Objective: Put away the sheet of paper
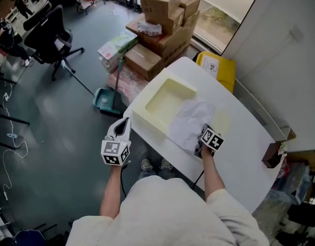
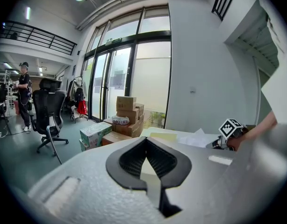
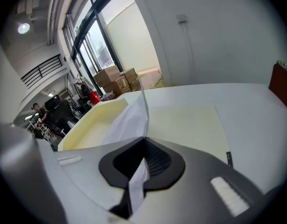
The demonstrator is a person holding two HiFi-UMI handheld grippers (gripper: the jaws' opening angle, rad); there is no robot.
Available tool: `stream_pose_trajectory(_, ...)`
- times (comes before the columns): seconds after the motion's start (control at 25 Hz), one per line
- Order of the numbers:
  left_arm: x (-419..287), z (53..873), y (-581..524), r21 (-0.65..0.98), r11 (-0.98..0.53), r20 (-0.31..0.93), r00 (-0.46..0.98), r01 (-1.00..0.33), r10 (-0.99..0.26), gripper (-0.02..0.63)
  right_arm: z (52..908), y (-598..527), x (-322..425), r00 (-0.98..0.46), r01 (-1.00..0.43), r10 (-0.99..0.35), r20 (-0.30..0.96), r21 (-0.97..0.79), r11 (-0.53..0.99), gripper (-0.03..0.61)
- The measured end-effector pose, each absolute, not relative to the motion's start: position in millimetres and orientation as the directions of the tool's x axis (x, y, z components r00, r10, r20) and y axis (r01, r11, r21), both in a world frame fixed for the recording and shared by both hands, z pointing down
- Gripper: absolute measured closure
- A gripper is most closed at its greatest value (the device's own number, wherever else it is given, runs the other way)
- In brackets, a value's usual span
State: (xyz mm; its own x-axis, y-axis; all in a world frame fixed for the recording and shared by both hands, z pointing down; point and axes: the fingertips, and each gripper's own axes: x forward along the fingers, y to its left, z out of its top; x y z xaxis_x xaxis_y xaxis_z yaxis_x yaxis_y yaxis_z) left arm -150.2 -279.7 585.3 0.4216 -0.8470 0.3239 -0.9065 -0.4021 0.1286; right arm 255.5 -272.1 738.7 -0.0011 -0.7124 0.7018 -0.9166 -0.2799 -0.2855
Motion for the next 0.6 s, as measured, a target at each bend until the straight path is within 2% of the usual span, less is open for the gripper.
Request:
stream_pose_trajectory(0.24, -148, 587, -285, 0.124, -0.394, 0.33, 0.412, -0.911, -0.85, 0.611, 740, -282, 265, 0.006, -0.906, -0.714, 0.7, -0.298, -0.3, 0.577)
stream_pose_trajectory(0.6, -145, 588, -290, 0.123, -0.388, 0.335, 0.406, -0.913, -0.85, 0.611, 744, -299, 234, -0.065, -0.913, -0.711, 0.701, -0.329, -0.241, 0.577)
